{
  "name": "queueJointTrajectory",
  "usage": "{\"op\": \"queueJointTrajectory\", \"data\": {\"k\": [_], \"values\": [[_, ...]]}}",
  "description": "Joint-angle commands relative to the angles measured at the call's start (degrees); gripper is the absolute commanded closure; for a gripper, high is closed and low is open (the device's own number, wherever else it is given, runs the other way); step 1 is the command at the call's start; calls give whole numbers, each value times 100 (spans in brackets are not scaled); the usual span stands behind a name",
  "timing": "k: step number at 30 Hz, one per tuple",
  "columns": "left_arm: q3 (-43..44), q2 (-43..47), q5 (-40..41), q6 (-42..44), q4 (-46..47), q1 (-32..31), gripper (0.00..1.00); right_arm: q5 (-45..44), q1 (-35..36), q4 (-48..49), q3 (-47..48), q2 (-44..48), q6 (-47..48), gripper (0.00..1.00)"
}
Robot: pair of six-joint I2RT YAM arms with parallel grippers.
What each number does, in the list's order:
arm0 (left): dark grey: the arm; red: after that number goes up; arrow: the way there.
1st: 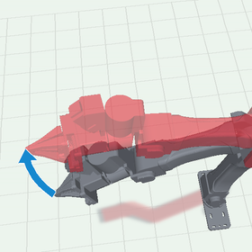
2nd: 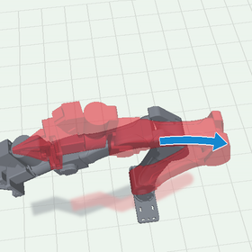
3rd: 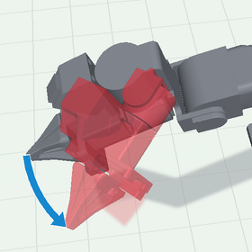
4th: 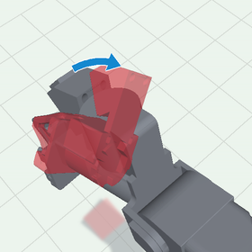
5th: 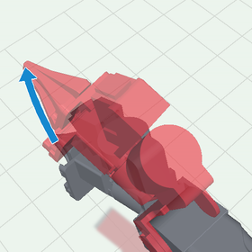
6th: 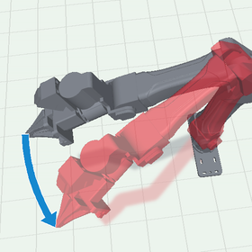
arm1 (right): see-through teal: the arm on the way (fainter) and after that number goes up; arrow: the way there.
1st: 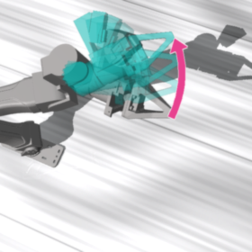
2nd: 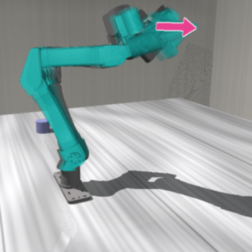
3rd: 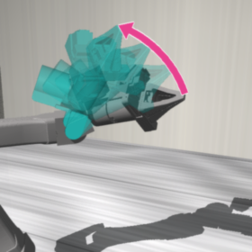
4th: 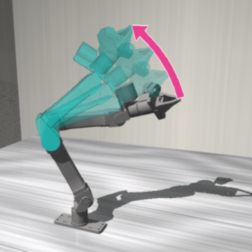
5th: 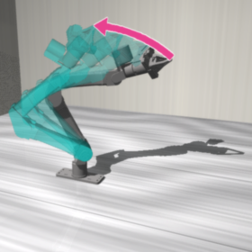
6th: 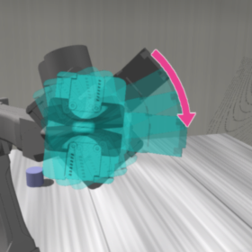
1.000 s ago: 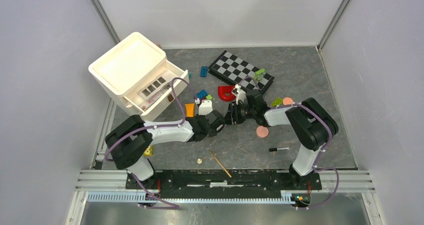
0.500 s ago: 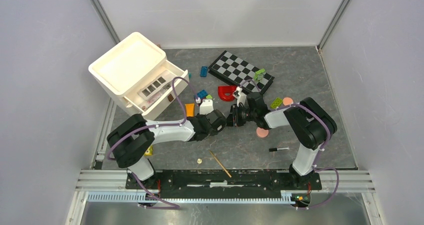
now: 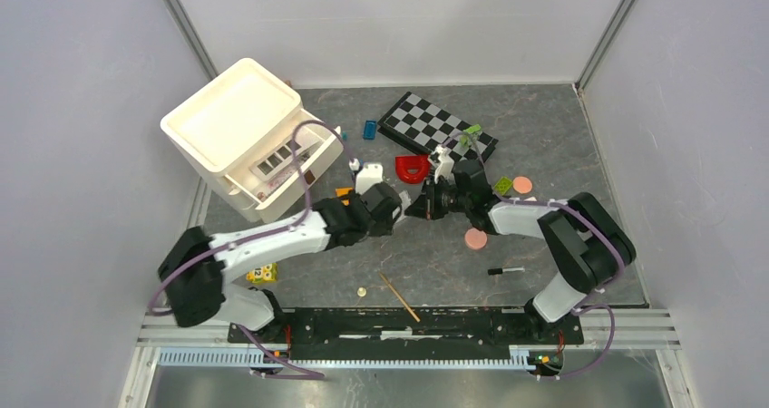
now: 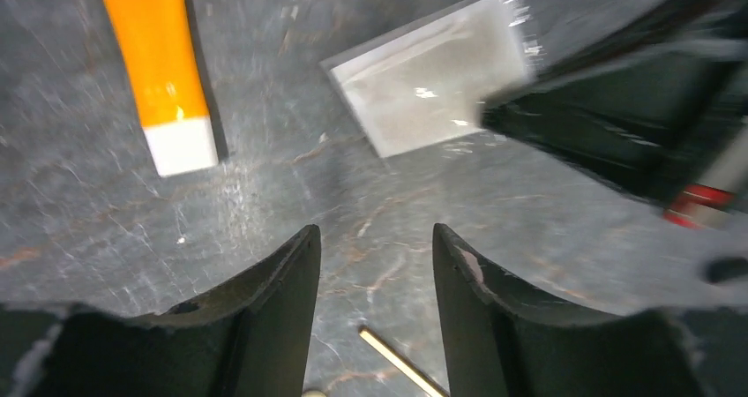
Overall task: Organize the makeup
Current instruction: Pick up the makeup tool from the center of the board, then place the makeup tool in the drawer.
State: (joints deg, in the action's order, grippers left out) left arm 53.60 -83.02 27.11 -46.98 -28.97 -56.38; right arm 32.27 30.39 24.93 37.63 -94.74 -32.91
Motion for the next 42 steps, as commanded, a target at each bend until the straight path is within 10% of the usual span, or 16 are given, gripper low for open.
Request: {"op": "queueJointTrajectory", "data": {"k": [1,17,29,42], "values": [[651,1338,245,767,-615,-22,40,-574,31,-564,579,663,274,94],[1816,4644,1238,1384,-2730,-22,29,-492,603,-1765,4104,154,341,98],[2522,4627,1604,1627,-3424,-17,24,-129,1494,-3113,7278,-1976,624,97],[2454,4722,1622,1593,-3462,-22,26,51,1801,-2813,7709,-2737,248,96]]}}
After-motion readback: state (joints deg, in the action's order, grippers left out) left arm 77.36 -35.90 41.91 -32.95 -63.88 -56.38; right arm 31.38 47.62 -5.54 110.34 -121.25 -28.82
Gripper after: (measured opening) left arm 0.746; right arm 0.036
